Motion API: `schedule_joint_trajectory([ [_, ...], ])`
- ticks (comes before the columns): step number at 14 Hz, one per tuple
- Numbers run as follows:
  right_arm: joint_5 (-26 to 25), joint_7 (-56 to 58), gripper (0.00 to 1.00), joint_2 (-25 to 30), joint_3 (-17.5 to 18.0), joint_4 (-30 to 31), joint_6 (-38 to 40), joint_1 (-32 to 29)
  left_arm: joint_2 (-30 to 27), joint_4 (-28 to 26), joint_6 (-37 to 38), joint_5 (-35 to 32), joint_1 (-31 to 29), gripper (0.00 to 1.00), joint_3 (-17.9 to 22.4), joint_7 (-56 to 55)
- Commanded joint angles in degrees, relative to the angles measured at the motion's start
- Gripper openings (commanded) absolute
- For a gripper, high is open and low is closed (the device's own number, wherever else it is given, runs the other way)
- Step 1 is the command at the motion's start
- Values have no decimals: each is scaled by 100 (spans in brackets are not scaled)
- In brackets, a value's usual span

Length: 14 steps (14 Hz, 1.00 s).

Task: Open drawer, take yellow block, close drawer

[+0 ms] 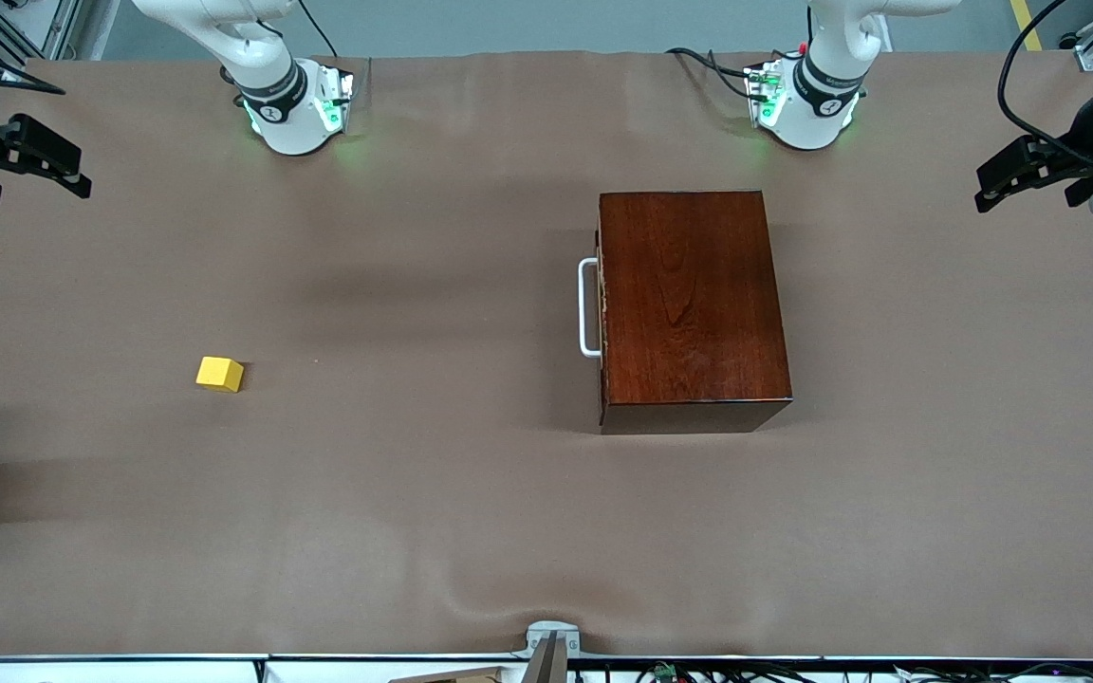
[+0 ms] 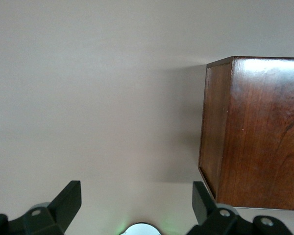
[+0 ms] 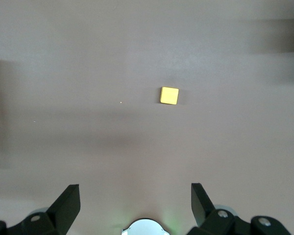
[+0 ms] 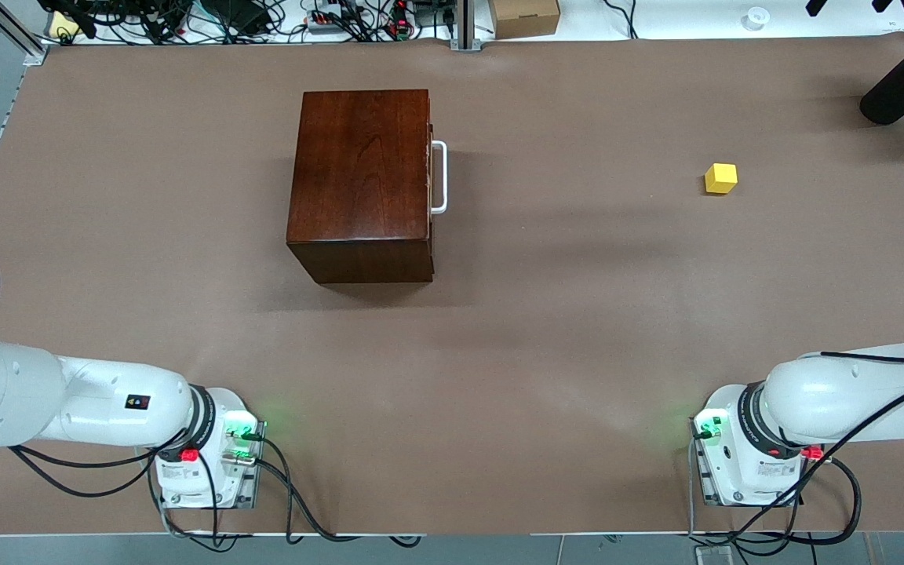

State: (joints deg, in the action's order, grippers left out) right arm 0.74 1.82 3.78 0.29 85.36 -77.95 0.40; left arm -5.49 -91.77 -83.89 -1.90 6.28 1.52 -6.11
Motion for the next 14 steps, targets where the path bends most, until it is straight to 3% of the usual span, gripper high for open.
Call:
schedule_joint_trajectory([
  [1,-4,99,100,123,50,122,-10,-110,40,89,13,102,-345,100,-360,83],
  [6,5,90,100,123,50,122,-10,-110,40,72,22,102,-558,100,-626,39],
  [14,14,90,100,123,50,122,-1,-119,128,116,39,14,-488,100,-644,13],
])
